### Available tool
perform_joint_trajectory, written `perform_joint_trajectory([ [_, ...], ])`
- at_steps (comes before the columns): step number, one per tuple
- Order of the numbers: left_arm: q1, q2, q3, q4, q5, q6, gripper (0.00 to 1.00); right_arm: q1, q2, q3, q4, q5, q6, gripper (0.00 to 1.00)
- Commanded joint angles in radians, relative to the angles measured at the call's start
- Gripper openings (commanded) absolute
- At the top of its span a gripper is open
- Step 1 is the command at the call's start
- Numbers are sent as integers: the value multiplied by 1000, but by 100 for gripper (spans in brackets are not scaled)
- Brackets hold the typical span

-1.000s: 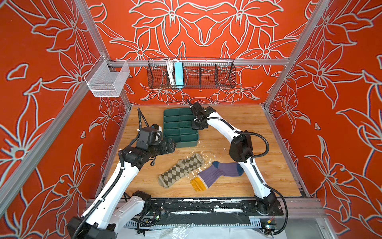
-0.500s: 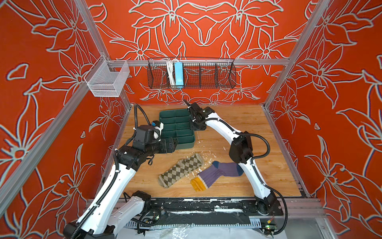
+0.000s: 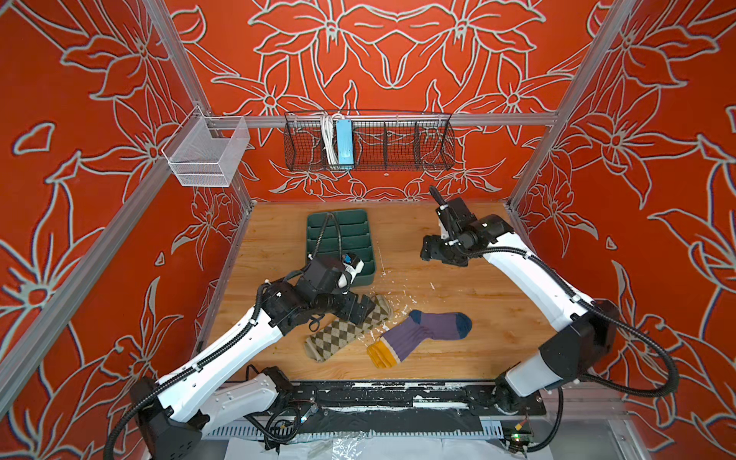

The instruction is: Roll the socks

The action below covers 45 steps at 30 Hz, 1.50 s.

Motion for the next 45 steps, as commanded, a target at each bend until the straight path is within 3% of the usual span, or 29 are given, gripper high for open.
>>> perform_joint_trajectory([
  [1, -58, -67, -82, 102, -18, 67, 97, -12, -18, -140, -44, -91, 46, 87],
  [11, -132, -163, -238, 312, 3, 187, 98, -31, -32, -475, 173, -206, 168, 94],
  [17, -150, -135, -237, 325, -43, 228, 98, -58, -5, -547, 226, -194, 203, 95],
  [23, -153, -124, -233, 354, -55, 218, 99, -97, 55, -543, 249, -114, 155, 97],
  [28, -153, -114, -200, 322, -113, 139, 98, -104, 178, -462, 266, -32, 97, 98],
  [35, -153, -131, -222, 335, -226, -15, 98, -104, 382, -199, 242, 108, -46, 98],
  [38, -153, -155, -242, 350, -244, -53, 97, -100, 472, -66, 260, 80, -118, 98],
  [40, -153, -177, -258, 366, -224, -40, 97, -91, 534, 10, 294, -15, -181, 98],
  [45, -154, -244, -273, 377, -154, 81, 97, -14, 673, 248, 256, -65, -306, 98],
])
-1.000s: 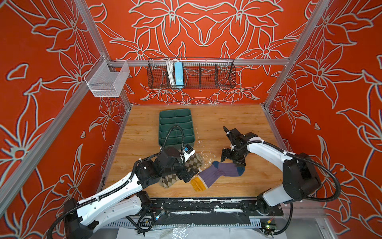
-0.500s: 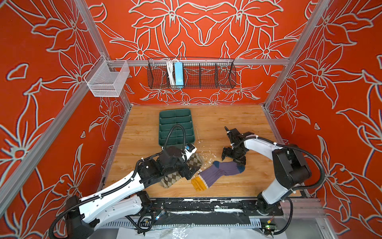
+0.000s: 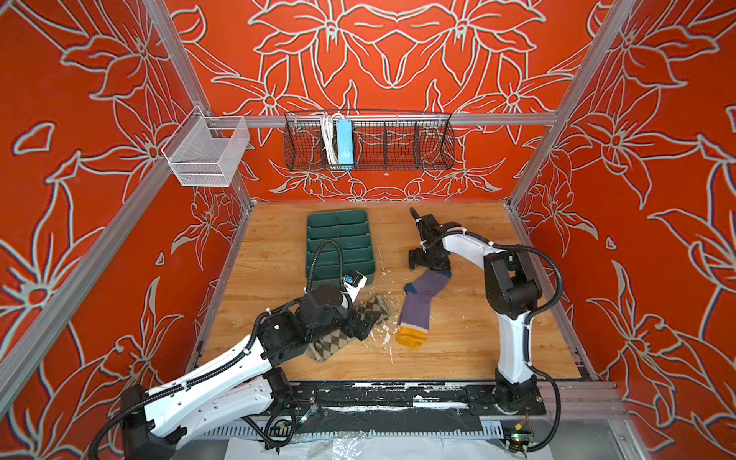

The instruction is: Roll the socks

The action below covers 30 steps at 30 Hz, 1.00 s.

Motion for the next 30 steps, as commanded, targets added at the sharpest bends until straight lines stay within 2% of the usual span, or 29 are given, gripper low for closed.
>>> perform_joint_trajectory([
  [1, -6, -42, 4, 19, 44, 85, 97, 60, 84, 112, -14, -65, -121, 98],
  [4, -6, -47, 30, -29, 83, 177, 97, 60, 72, 148, -18, -85, -134, 98],
  [7, -6, -27, 70, -81, 93, 239, 98, 60, -13, 131, -7, -109, -166, 98],
  [11, -5, -46, 101, -73, 6, 240, 98, 79, -189, 62, 9, -124, -220, 98],
  [15, -6, -142, 90, -31, -105, 217, 98, 127, -309, -30, -18, -106, -238, 98],
  [18, -5, -246, 90, -30, -205, 202, 98, 208, -353, -101, -47, -94, -282, 98],
  [22, -5, -373, 99, -51, -311, 211, 97, 381, -373, -179, -45, -50, -362, 97],
  [26, -5, -452, 121, -85, -393, 230, 97, 551, -344, -204, 19, -49, -392, 97],
  [30, -5, -497, 133, -102, -439, 243, 97, 666, -269, -182, 110, -30, -370, 97],
])
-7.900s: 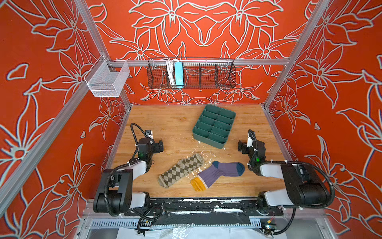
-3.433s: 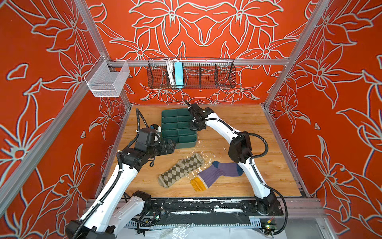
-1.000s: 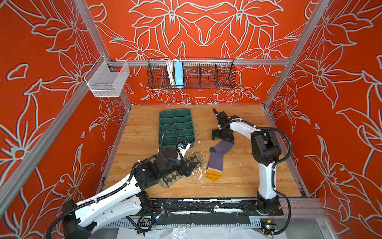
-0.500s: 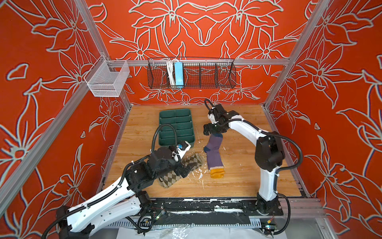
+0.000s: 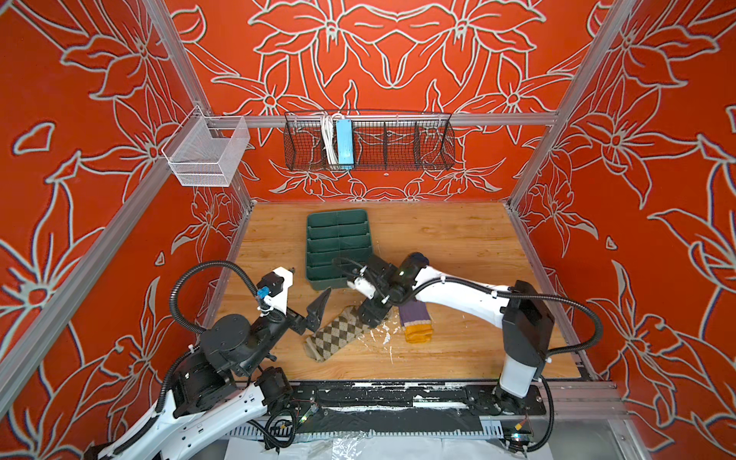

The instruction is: Roll the socks

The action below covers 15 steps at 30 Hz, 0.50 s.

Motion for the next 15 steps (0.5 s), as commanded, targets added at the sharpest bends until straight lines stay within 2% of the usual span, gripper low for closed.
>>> perform_joint_trajectory([
  [1, -3, -30, 15, -29, -84, 24, 97, 62, 67, 40, 75, 40, -15, 97],
  [7, -3, -55, -1, -12, -92, 3, 97, 116, 262, 193, 37, 71, 21, 90],
  [12, -3, -46, -4, -3, -85, 3, 97, 127, 346, 237, 90, 77, 56, 89],
  [15, -4, -43, -7, 9, -74, 6, 97, 143, 405, 286, 88, 129, 53, 90],
])
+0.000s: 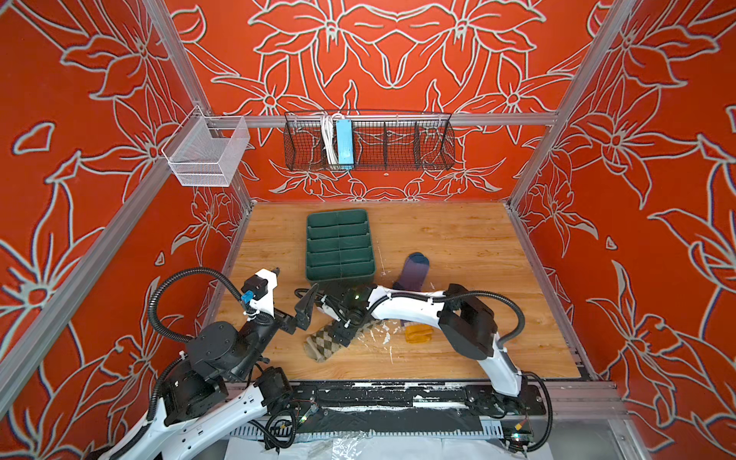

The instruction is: Roll the socks

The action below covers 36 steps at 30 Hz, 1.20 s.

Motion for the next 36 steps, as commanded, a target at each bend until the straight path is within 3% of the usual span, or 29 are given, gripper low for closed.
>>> perform_joint_trajectory([
  [1, -3, 5, -10, 25, 2, 0, 97, 22, 75, 68, 15, 65, 22, 90],
  [11, -3, 32, 4, 49, 28, 24, 97, 21, 281, 383, -84, 142, 169, 92],
  [15, -3, 85, 37, 35, 109, 99, 97, 1, 282, 480, -127, 65, 203, 94],
  [22, -3, 299, 205, -62, 353, 279, 98, -100, -59, 242, 27, -150, 173, 98],
  [28, -4, 420, 216, 1, 473, 406, 100, -316, -356, -78, 30, -223, 324, 98],
  [31, -32, 482, 194, 19, 475, 479, 95, -469, -514, -264, 1, -237, 434, 98],
  [36, -208, 577, 68, 133, 316, 641, 94, -736, -746, -474, -82, -287, 553, 98],
])
